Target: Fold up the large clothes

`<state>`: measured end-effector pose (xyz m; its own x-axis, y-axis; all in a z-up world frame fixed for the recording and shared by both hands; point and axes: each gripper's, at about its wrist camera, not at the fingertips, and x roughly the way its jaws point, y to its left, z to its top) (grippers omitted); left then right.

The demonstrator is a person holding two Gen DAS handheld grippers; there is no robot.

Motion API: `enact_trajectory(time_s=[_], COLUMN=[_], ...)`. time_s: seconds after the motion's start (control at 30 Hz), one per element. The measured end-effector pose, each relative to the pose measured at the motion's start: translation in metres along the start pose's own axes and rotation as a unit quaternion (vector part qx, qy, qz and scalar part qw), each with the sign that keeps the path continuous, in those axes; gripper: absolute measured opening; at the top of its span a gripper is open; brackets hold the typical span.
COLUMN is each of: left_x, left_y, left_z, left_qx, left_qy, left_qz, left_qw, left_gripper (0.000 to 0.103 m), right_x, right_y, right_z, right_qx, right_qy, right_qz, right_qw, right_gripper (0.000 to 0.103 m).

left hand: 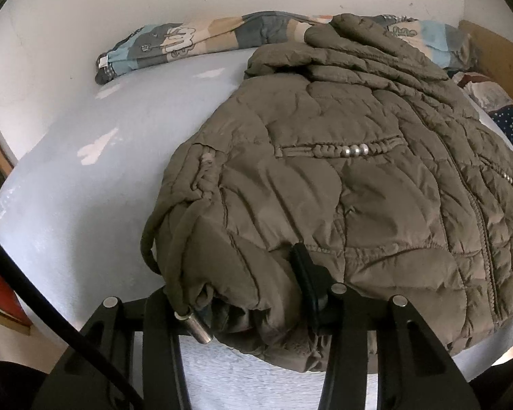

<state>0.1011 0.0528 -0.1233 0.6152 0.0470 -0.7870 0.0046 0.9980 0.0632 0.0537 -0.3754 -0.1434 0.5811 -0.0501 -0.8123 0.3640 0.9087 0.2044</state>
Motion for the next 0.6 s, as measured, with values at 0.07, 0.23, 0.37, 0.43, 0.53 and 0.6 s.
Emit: enact_trajectory(time_s=[0.07, 0.23, 0.37, 0.43, 0.53, 0.6], left_x=[0.000, 0.001, 0.002, 0.004, 0.008, 0.011], left_y=[-0.002, -0.005, -0.006, -0.007, -0.008, -0.010], left_z=[0.000, -0.001, -0.002, -0.003, -0.002, -0.001], left_qx=[0.004, 0.008, 0.009, 0.007, 0.002, -0.002], left_qy=[0.000, 0.000, 0.001, 0.003, 0.007, 0.011], left_qz=[0.004, 0.010, 0.013, 0.015, 0.023, 0.028], left_qw=[1.0000, 0.9999, 0.9999, 0.9999, 0.9997, 0.9995], left_gripper=[0.044, 0.044, 0.045, 0.046, 0.051, 0.052], right_x=[0.001, 0.001, 0.001, 0.003, 0.006, 0.009], right_y=[0.000, 0.004, 0.003, 0.004, 0.004, 0.005], right_z=[0.001, 0.001, 0.001, 0.001, 0.000, -0.001], right_qx=[-0.003, -0.018, -0.023, -0.026, -0.027, -0.035], right_qy=[0.001, -0.001, 0.002, 0.005, 0.007, 0.007], right_qz=[-0.003, -0.014, -0.018, -0.021, -0.024, -0.026], right_qw=[1.000, 1.000, 1.000, 0.999, 0.999, 0.999], right_gripper=[0.031, 0.031, 0.031, 0.031, 0.031, 0.031])
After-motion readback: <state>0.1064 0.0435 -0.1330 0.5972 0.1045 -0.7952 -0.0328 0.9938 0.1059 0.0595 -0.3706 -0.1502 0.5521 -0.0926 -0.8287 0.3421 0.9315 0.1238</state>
